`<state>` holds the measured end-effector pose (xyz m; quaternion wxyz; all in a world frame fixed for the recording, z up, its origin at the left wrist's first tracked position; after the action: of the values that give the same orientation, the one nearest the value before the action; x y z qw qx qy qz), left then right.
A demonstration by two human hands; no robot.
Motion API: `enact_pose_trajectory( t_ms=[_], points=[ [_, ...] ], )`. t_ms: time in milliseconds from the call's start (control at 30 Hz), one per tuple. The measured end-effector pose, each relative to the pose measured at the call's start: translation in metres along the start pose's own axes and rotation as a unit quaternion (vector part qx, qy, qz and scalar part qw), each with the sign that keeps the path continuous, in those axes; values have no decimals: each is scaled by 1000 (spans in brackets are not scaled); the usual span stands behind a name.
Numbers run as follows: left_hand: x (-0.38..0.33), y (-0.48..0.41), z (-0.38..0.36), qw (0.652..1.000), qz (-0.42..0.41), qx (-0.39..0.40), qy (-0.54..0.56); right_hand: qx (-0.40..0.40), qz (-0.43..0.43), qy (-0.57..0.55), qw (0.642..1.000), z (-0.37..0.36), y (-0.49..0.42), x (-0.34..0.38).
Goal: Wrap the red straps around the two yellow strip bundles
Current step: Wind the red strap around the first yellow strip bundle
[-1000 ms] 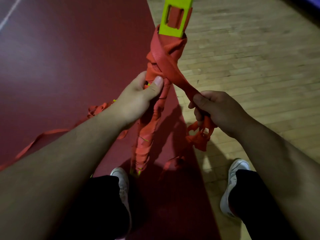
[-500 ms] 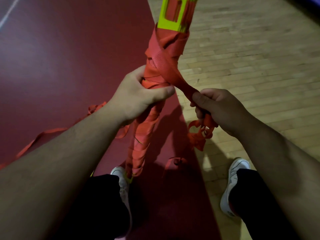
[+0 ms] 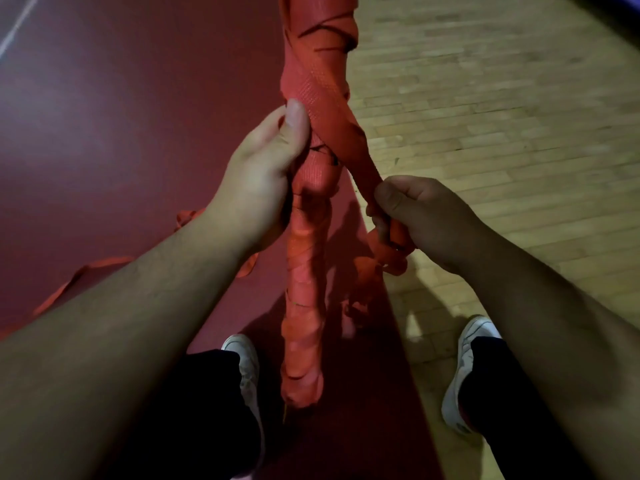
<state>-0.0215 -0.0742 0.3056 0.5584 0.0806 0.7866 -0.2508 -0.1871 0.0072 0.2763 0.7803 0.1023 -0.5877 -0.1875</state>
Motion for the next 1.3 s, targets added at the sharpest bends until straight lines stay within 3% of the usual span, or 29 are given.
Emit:
enact_pose_trajectory(
  t_ms=[167, 233, 300, 367, 533, 633, 833, 967, 1167, 1300],
  points=[
    [0, 0, 6, 998, 20, -58, -19, 4, -4, 47, 999, -1, -1, -5],
    [-2, 1, 5, 994, 29, -46, -95, 12, -15, 66, 998, -3, -1, -7],
    [-2, 2, 2, 985, 40, 17, -164, 10, -22, 80, 997, -5, -2, -9],
    [0, 1, -3, 984, 20, 94, -148, 6, -28, 87, 996, -4, -2, -9],
    [-1, -7, 10, 986, -24, 100, -131, 27, -20, 87, 996, -2, -2, -8],
    [0, -4, 12, 987, -28, 114, -111, 19, -13, 156, 988, -5, -3, -11],
    [3, -1, 9, 996, -6, 42, -75, 55, -32, 287, 956, -14, -3, -16],
    [-4, 1, 11, 988, 13, -46, -144, 71, -19, 240, 968, -15, 0, -18],
    [-6, 0, 14, 987, 57, -87, -120, 68, -23, 68, 995, -5, 3, -12],
    [-5, -6, 13, 993, 88, -74, 13, 74, -17, 58, 995, -9, 1, -11]
  ],
)
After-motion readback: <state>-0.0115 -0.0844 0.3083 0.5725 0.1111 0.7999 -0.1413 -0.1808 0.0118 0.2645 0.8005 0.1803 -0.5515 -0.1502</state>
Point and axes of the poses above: each hand's wrist, its own y-axis away from the middle knuckle, its own z-axis out of the back of the hand, x = y × z, the point moved 4 cm from there along -y, towards the middle knuckle, and after that the axes turned 14 degrees about -z, right-handed, at the moved point
